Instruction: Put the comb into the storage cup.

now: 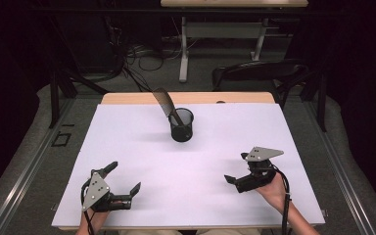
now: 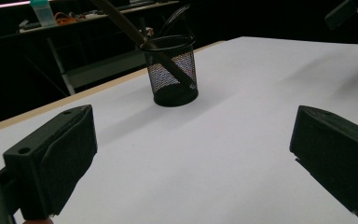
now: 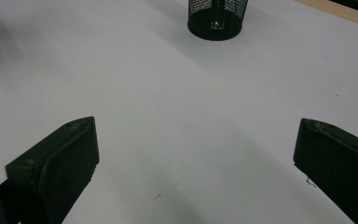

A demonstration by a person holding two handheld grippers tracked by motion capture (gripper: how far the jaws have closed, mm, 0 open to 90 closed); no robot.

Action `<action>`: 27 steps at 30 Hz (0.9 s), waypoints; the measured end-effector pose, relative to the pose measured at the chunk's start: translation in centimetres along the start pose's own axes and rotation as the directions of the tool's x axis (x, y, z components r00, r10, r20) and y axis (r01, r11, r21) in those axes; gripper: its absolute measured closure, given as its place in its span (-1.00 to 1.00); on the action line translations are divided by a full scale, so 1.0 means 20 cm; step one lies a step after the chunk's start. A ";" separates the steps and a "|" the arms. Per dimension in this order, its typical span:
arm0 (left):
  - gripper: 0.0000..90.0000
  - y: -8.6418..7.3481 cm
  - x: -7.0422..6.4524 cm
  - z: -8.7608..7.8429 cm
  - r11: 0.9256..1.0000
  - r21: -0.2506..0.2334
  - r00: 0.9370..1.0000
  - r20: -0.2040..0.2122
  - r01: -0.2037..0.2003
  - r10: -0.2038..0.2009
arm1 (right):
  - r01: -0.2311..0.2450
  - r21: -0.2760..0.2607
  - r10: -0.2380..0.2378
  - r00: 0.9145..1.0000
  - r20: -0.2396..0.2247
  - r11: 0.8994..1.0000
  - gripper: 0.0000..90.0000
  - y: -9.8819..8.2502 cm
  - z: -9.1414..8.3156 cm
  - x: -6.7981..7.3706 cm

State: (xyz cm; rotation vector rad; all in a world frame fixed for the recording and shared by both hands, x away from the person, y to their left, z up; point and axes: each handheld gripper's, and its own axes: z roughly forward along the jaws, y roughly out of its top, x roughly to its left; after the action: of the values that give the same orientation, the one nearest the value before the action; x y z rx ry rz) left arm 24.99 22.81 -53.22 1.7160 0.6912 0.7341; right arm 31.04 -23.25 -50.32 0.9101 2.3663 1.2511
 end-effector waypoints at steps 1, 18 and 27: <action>-0.99 0.00 0.00 0.00 1.000 0.001 1.000 0.000 -0.001 0.001 | -0.004 0.000 0.004 1.000 0.003 1.000 -1.00 -0.01 -0.01 0.00; -0.99 0.00 0.00 0.01 1.000 0.004 1.000 0.003 0.004 -0.004 | -0.035 -0.008 0.035 0.998 0.060 0.999 -1.00 -0.15 -0.11 0.02; -0.99 0.00 0.00 0.01 1.000 0.006 1.000 0.005 0.004 -0.004 | -0.025 -0.020 0.027 0.995 0.094 0.999 -1.00 -0.21 -0.15 0.05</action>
State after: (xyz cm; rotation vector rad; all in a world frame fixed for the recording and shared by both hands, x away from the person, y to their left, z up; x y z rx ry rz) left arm 25.10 22.62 -53.34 1.7208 0.6944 0.7253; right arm 27.01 -26.21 -51.94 0.9751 2.2727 1.2103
